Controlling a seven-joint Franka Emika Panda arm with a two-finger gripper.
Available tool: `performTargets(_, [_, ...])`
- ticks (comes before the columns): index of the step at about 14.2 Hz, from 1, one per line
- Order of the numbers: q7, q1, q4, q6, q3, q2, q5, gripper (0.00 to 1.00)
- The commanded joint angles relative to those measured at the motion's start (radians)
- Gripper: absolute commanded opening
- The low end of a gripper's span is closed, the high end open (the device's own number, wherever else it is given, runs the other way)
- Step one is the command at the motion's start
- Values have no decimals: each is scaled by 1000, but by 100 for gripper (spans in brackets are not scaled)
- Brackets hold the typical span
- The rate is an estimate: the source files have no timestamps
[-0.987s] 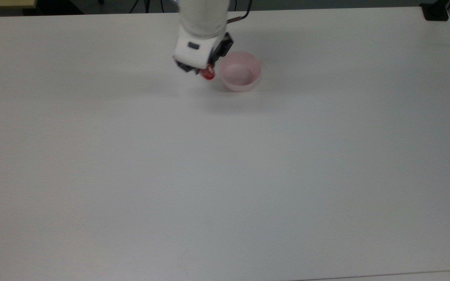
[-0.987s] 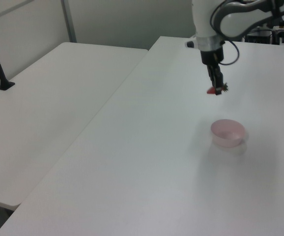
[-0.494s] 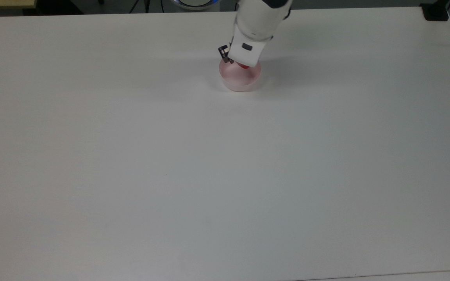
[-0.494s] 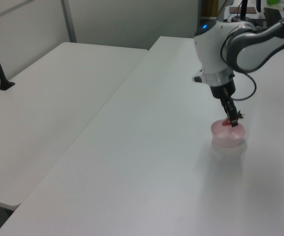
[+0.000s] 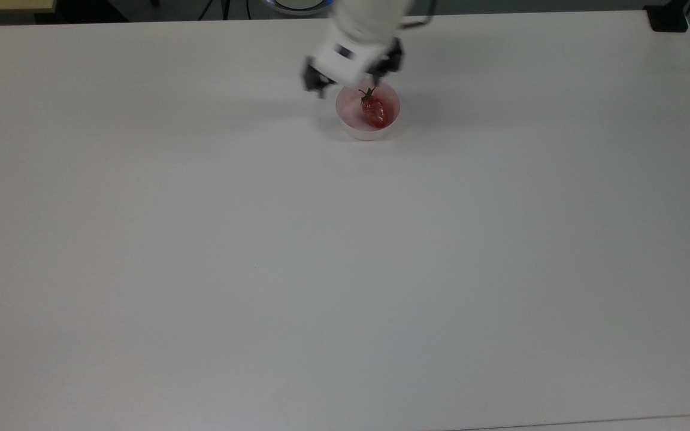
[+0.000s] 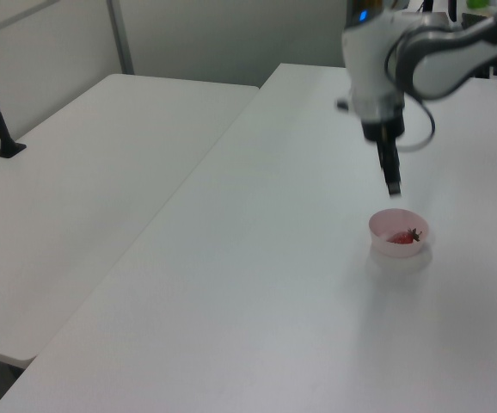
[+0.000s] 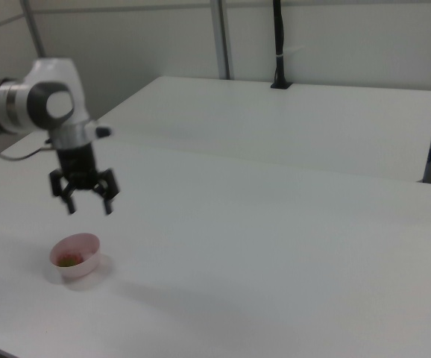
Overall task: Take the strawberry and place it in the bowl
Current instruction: 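Open the gripper to drop the strawberry into the bowl, then rise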
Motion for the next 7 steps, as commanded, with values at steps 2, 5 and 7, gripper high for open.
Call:
performTargets(2, [-29,-205,127,-97,-46,-167,-61,100])
performTargets(5, [-26,-248,269,-187,-57,-111,-49,100])
performTargets(7, [-33,-269,269,-179,-36,-91,-47,100])
